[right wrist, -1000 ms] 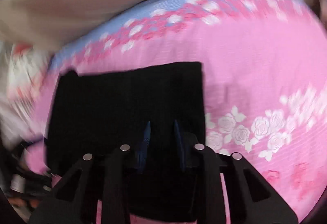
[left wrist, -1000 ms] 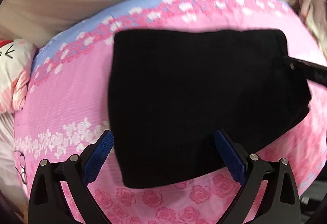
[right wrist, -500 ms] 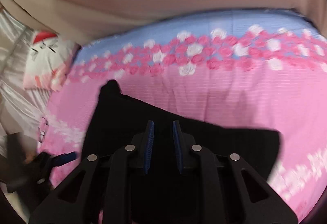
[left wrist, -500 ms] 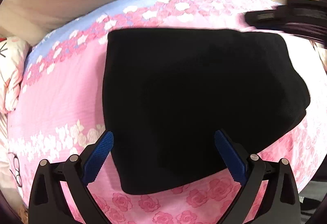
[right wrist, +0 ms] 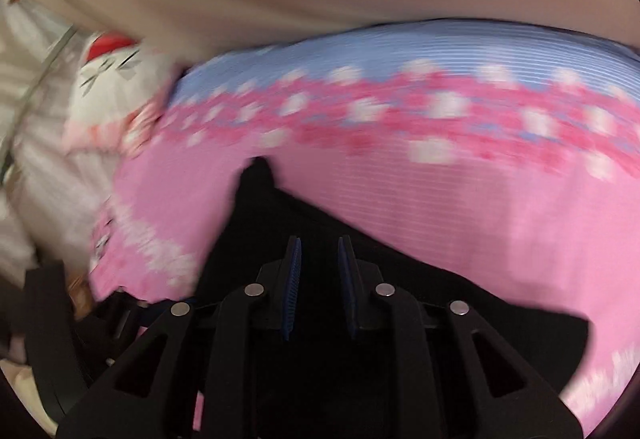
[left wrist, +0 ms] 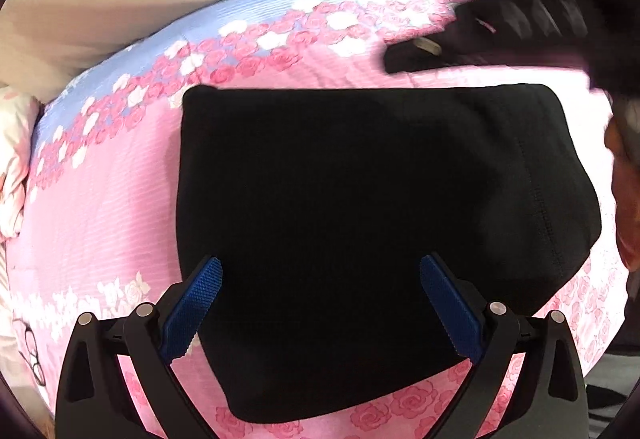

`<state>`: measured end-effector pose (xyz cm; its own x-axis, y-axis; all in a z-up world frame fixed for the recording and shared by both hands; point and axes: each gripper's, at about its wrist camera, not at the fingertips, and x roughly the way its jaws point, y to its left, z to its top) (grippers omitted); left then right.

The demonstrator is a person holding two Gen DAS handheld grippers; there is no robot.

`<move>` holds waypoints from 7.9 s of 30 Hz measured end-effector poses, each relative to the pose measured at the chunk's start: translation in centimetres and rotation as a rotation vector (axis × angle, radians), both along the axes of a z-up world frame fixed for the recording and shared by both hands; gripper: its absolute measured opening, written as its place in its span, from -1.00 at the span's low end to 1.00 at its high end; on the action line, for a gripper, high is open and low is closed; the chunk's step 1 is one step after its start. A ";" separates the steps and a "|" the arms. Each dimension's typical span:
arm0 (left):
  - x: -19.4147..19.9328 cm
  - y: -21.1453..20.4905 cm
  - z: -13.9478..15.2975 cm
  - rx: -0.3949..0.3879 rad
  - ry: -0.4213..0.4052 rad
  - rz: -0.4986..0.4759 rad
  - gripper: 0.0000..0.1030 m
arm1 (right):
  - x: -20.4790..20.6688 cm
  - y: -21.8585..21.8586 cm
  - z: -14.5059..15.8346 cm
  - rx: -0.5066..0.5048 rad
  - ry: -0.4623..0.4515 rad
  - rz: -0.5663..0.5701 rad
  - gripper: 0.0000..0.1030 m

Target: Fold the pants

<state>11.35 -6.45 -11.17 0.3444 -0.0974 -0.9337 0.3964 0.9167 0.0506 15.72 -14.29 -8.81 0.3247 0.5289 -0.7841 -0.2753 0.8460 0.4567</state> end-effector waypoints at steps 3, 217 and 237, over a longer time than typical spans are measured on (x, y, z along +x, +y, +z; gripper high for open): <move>-0.5 0.7 0.1 0.016 0.012 0.023 0.90 | 1.7 2.9 -1.6 -0.005 0.048 0.108 -0.62; -5.9 7.1 -4.5 -0.540 0.575 0.388 0.90 | -31.3 -15.9 -10.7 0.539 0.364 -0.676 0.91; -6.2 5.3 -4.3 -0.498 0.514 0.286 0.69 | -29.3 -10.2 -9.7 0.394 0.373 -0.548 -0.06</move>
<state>5.16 -1.15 -15.50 -0.0456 -0.5204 -0.8527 0.0026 0.8535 -0.5210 -13.55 -24.53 -18.52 0.3722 0.6317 -0.6800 0.3677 0.5724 0.7329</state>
